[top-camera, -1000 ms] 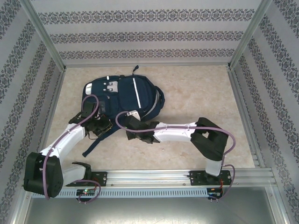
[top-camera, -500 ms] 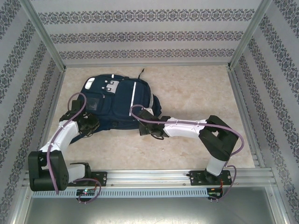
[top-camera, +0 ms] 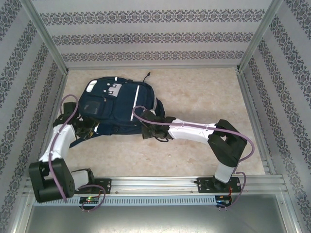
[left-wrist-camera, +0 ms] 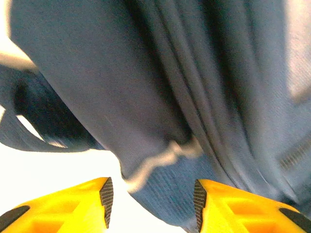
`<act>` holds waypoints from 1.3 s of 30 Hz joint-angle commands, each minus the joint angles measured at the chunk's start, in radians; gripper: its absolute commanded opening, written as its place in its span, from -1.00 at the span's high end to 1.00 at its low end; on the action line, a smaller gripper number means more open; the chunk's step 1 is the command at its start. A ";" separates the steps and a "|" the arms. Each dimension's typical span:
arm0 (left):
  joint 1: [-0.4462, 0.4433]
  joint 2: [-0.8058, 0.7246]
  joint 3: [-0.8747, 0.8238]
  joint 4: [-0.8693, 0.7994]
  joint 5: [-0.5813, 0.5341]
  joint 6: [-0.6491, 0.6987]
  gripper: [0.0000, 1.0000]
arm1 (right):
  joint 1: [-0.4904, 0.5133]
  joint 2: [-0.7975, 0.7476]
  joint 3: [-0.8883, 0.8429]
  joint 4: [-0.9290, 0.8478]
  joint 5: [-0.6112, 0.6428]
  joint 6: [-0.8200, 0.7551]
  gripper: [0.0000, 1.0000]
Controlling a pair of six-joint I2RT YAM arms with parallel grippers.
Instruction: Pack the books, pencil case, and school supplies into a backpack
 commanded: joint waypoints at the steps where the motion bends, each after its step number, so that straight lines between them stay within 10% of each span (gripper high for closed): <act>1: -0.109 -0.089 -0.056 -0.012 0.072 -0.164 0.03 | 0.043 0.026 0.063 -0.055 -0.029 -0.014 1.00; 9: -0.497 -0.064 -0.122 0.255 -0.019 -0.488 0.06 | 0.070 0.036 0.102 -0.042 -0.080 -0.021 1.00; 19: -0.630 0.149 -0.068 0.341 -0.148 -0.525 0.05 | 0.098 0.034 0.094 -0.019 -0.113 -0.023 1.00; 23: -0.636 0.181 -0.032 0.237 -0.218 -0.504 0.97 | 0.099 0.031 0.086 -0.032 -0.096 -0.024 1.00; 39: -0.369 -0.150 -0.035 -0.183 -0.397 -0.308 1.00 | -0.148 -0.014 -0.035 -0.119 0.054 -0.125 1.00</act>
